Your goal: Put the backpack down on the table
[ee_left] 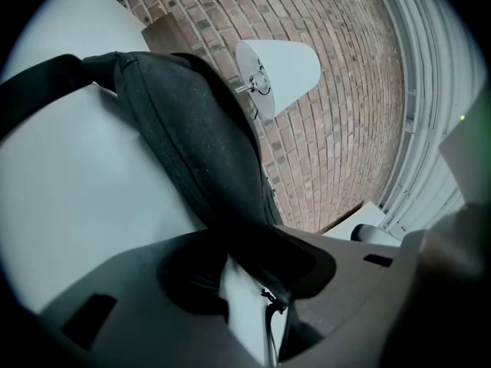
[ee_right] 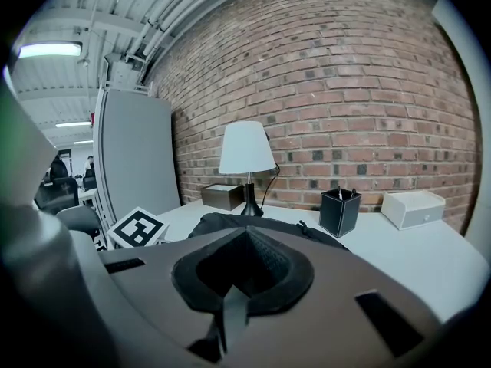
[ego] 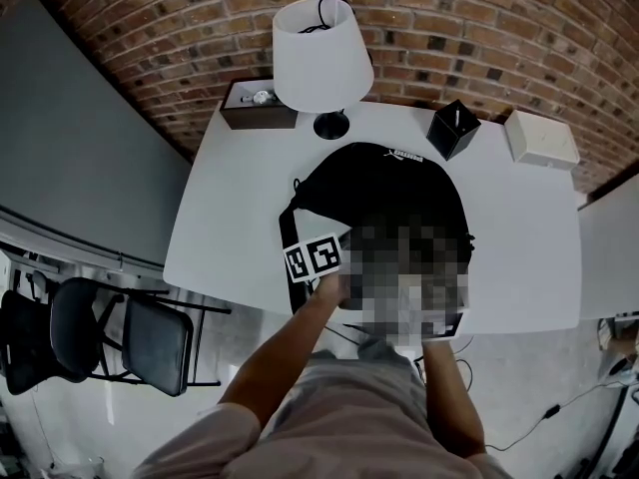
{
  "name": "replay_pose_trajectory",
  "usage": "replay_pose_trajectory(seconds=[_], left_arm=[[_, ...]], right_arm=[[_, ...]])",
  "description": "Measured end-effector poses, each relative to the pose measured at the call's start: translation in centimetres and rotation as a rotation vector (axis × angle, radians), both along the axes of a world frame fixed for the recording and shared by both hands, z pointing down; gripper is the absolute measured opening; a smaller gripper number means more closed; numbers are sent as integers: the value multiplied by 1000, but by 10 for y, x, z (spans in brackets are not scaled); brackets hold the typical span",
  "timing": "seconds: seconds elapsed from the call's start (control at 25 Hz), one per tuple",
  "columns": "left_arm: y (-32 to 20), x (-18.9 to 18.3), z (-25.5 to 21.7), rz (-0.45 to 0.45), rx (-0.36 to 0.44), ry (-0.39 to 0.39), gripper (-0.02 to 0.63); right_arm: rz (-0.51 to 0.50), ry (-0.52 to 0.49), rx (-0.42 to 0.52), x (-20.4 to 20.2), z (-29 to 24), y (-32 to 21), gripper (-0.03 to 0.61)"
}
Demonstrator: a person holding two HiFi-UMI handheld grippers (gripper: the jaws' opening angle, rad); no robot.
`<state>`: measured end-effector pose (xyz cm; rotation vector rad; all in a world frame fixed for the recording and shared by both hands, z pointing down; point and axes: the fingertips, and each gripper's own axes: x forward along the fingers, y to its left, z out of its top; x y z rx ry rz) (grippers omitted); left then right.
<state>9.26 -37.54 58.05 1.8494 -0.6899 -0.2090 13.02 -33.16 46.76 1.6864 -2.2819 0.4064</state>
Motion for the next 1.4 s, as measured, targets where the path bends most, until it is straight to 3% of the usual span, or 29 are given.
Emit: replay_pose_trajectory(seconds=[0.28, 0.56, 1.12, 1.4], left_arm=[[10, -9, 6, 15, -17, 4, 169], [23, -18, 4, 39, -4, -56, 169], [56, -42, -51, 69, 214, -263, 167], [77, -47, -108, 91, 422, -383, 147]], right_arm=[[26, 2, 0, -1, -3, 15, 0], [47, -1, 4, -3, -7, 25, 0], [43, -8, 28, -27, -22, 50, 0], [47, -34, 56, -40, -39, 71, 0]])
